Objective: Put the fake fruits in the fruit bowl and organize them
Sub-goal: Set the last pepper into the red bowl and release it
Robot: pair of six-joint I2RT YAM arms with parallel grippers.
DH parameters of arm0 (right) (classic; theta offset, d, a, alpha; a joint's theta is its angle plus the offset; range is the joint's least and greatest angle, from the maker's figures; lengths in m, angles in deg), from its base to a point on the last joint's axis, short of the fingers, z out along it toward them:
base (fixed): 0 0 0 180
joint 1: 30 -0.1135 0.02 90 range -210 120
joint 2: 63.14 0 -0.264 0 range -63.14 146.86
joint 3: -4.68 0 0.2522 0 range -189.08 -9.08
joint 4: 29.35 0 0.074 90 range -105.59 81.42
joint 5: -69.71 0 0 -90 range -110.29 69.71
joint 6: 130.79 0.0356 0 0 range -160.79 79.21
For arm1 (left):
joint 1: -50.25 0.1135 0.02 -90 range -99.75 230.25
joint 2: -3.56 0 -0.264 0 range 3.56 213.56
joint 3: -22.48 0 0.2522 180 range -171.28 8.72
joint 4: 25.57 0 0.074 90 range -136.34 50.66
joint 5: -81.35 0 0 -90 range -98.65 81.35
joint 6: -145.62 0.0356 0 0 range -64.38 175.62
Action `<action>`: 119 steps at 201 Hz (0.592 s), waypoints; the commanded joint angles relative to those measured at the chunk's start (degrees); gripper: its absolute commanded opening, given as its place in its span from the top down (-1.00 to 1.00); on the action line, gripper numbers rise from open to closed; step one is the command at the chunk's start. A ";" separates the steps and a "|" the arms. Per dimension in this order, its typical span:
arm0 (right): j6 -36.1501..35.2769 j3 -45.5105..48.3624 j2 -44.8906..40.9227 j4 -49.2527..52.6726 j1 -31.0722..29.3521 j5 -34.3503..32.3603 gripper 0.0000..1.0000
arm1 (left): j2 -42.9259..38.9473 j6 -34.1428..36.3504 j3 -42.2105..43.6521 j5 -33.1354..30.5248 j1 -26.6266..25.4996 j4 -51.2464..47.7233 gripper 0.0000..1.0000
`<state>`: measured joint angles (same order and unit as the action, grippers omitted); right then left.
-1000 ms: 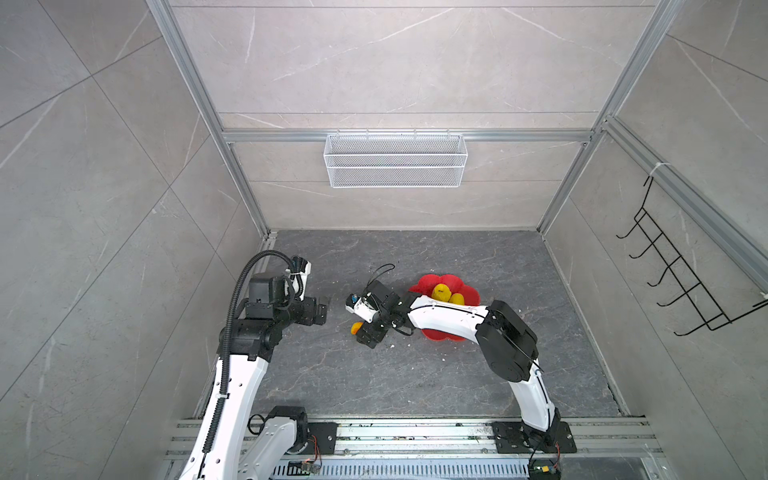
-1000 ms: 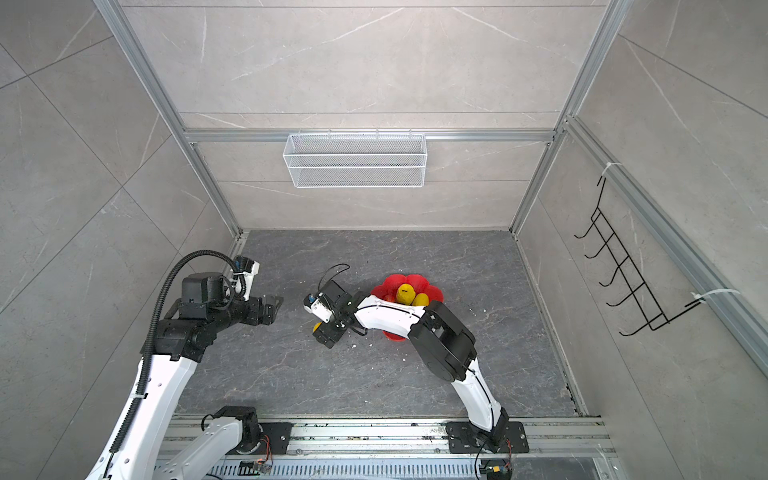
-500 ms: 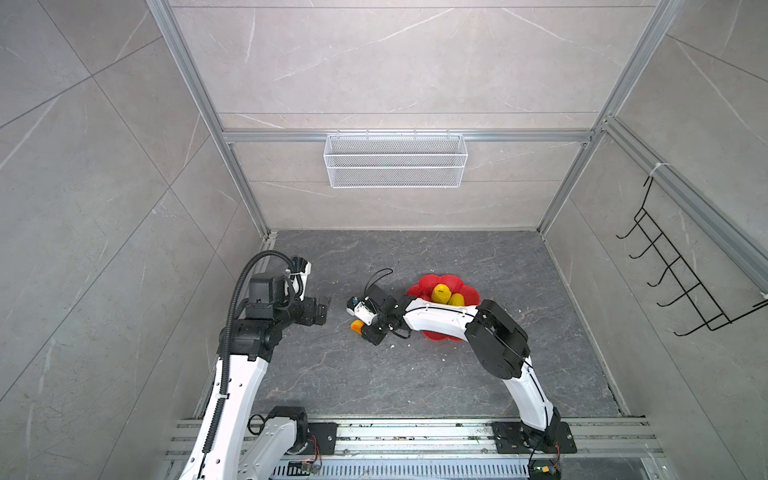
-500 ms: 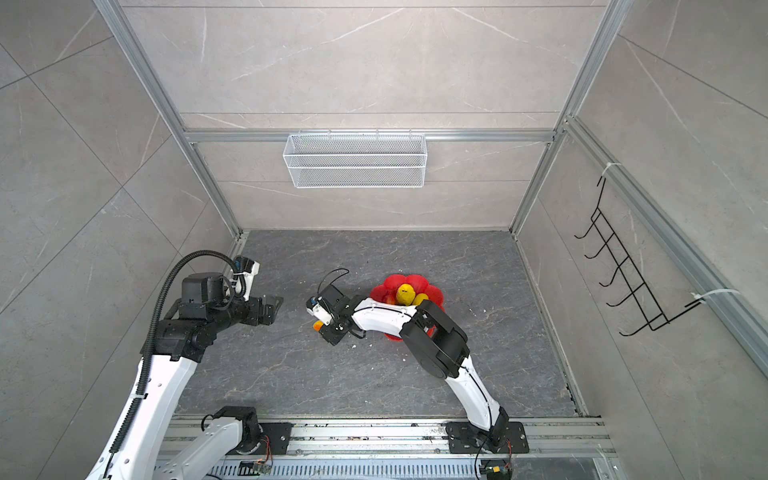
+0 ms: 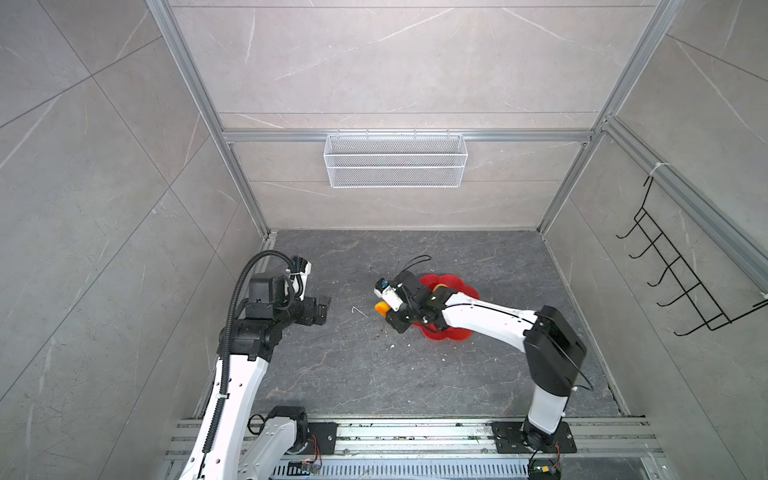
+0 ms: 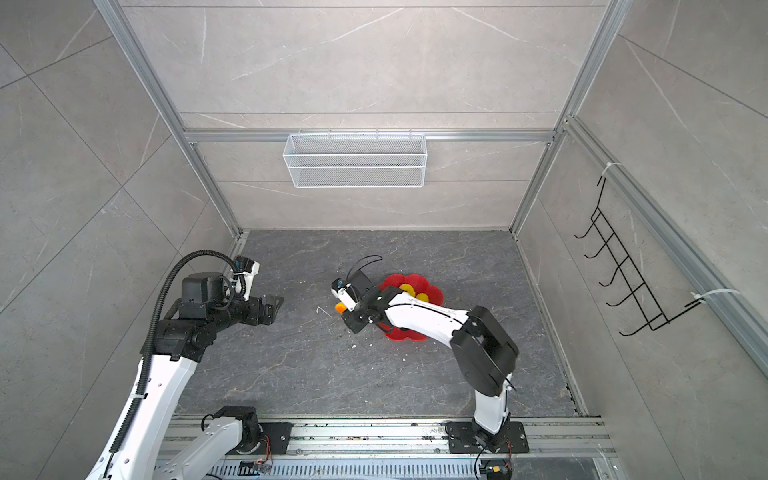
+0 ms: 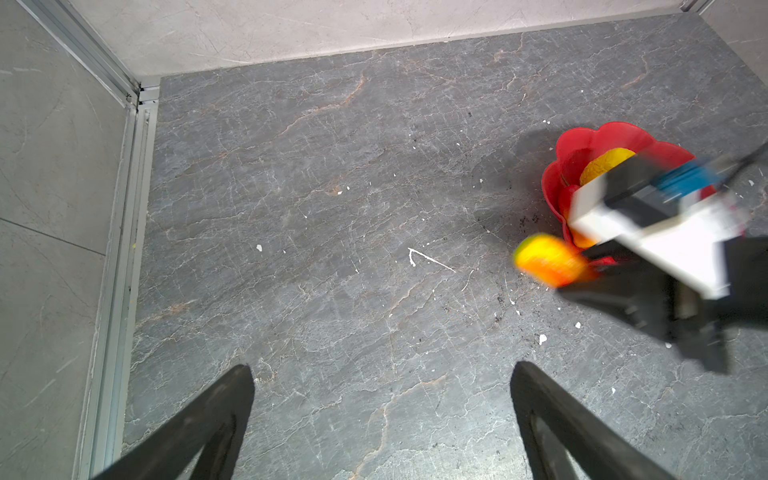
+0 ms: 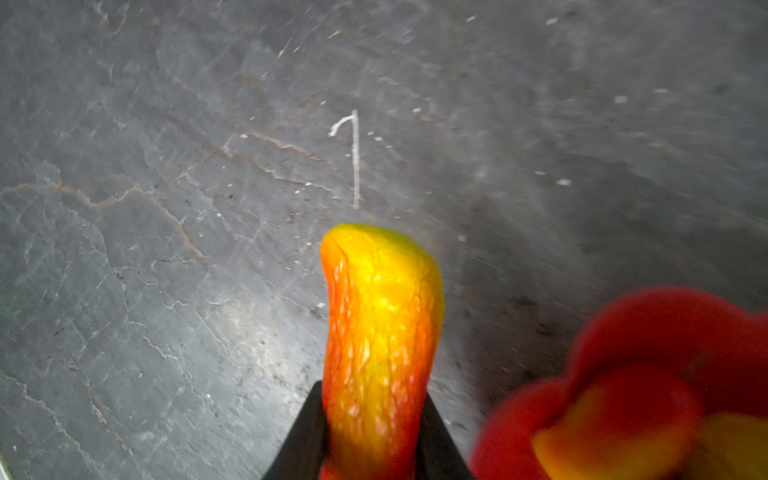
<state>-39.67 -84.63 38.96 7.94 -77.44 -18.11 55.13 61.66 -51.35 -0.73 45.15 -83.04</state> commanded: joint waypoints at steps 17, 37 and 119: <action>2.43 8.20 -8.62 4.91 3.47 -6.74 0.63 | -0.73 -0.14 -0.40 1.30 0.35 0.72 -1.00; 2.92 10.83 -10.72 6.08 4.70 -8.26 0.63 | -0.74 -0.18 -0.41 1.34 0.35 0.77 -1.00; 4.91 15.74 -8.74 3.68 5.54 -9.40 0.34 | -0.33 -0.14 -0.51 1.46 0.35 0.74 -1.00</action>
<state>-36.04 -69.64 29.06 12.45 -72.33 -26.35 55.13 61.66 -51.35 -0.51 45.15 -83.04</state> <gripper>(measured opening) 0.293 0.999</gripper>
